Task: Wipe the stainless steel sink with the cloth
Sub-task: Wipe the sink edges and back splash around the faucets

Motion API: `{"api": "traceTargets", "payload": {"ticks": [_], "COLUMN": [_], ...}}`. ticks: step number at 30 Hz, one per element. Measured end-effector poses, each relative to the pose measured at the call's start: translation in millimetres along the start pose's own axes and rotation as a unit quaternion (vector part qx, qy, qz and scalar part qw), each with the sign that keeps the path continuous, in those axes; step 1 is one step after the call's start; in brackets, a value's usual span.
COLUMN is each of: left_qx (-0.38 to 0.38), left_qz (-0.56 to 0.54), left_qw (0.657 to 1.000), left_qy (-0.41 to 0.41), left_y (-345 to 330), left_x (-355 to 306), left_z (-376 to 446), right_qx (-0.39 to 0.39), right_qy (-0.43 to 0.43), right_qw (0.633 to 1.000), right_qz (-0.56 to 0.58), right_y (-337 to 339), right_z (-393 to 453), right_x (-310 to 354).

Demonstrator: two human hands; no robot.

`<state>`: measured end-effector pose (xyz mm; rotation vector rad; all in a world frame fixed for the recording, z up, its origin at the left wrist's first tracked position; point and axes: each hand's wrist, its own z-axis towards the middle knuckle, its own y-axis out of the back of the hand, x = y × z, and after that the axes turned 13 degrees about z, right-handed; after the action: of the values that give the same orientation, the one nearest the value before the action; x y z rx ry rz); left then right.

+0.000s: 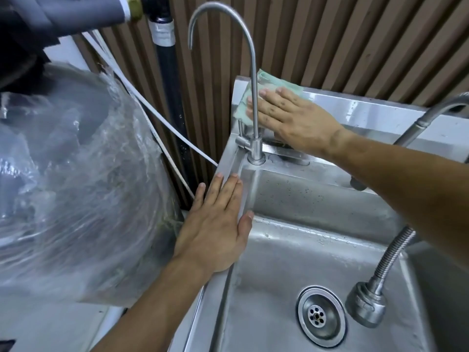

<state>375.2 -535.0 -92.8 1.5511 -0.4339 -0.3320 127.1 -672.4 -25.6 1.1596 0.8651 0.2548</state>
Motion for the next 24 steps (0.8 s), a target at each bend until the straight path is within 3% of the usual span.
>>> {"api": "traceTargets", "payload": {"ticks": [8,16,20,24], "left_qx": [-0.006,0.002,0.008,0.001], "left_qz": [0.006,-0.001,0.013,0.021], "left_qw": [1.0,1.0,1.0,1.0], "left_qy": [0.001,-0.004,-0.006,0.005], "left_y": [-2,-2,0,-1], "left_x": [-2,1,1,-3], "left_z": [-2,-1,-1,-4], "right_qx": [0.067,0.047,0.087,0.181], "right_qy": [0.064,0.118,0.149,0.152], "right_qw": [0.994,0.982,0.973,0.955], "right_qz": [-0.054,-0.143,-0.155,-0.18], "right_y": [4,-6,-6,0], "right_z": [-3,28,-8,-11], "right_x": [-10,-3,-23,-23]}}
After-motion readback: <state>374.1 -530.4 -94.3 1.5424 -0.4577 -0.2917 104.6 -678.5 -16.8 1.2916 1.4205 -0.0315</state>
